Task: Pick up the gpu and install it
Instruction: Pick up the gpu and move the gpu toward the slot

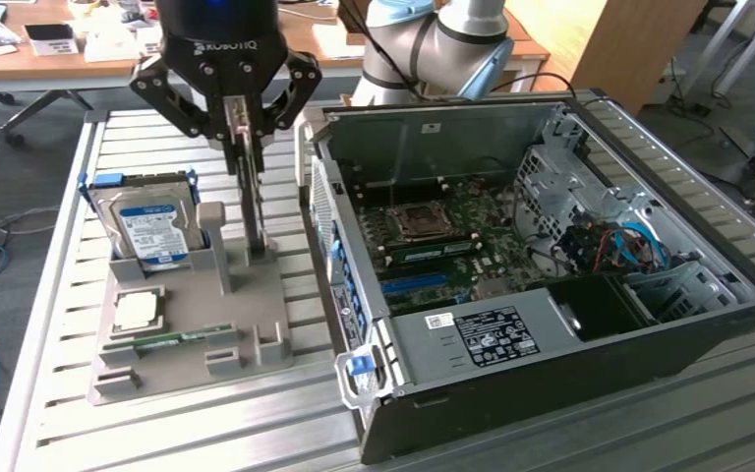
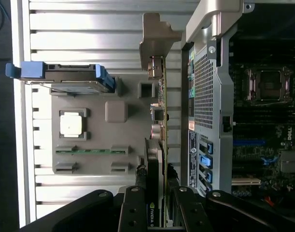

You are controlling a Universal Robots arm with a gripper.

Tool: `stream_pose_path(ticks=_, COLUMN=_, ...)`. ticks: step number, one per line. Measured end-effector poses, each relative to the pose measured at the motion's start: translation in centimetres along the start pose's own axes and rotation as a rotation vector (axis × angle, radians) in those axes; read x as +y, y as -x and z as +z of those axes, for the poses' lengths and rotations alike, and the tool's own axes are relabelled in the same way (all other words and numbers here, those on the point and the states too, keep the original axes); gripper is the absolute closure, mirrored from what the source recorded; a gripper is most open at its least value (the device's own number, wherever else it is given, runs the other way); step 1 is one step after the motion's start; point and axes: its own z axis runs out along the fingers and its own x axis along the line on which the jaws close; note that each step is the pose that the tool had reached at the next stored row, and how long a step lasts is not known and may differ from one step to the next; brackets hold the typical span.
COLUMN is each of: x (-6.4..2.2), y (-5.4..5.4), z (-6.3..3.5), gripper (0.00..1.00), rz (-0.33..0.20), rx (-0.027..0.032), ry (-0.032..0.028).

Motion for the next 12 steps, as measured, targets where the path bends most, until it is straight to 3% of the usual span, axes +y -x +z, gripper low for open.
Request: stream_pose_path(ticks=12, x=0.04, y=0.03, z=-1.09, gripper=0.73, rz=0.000, rx=0.0001, ry=-0.0001)
